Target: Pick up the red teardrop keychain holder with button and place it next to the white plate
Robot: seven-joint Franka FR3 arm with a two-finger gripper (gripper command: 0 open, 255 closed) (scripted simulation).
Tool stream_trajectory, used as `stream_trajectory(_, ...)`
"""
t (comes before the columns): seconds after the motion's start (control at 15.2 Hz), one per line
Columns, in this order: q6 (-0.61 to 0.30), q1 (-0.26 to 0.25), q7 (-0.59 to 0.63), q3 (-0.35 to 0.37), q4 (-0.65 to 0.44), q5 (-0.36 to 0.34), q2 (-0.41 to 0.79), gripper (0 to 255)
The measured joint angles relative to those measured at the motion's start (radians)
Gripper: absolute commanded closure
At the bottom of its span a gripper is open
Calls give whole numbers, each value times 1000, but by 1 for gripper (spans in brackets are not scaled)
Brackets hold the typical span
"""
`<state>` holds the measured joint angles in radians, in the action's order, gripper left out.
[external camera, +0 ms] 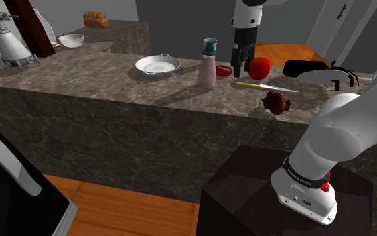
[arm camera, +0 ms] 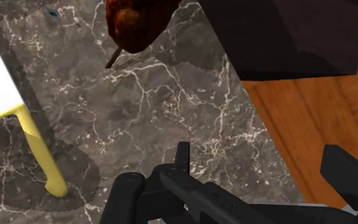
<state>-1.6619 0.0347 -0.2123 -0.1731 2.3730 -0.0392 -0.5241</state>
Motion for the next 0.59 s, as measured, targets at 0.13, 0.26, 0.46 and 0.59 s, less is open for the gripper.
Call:
stream_trajectory(0.13,-39,11,-41,-34,-33,-13,61,0)
stream_trajectory(0.26,-74,17,-70,-58,-65,-16,118,0)
stream_trajectory(0.46,-122,28,-124,-99,-126,-14,212,0)
stream_trajectory(0.59,-153,32,-155,-121,-167,-4,276,0)
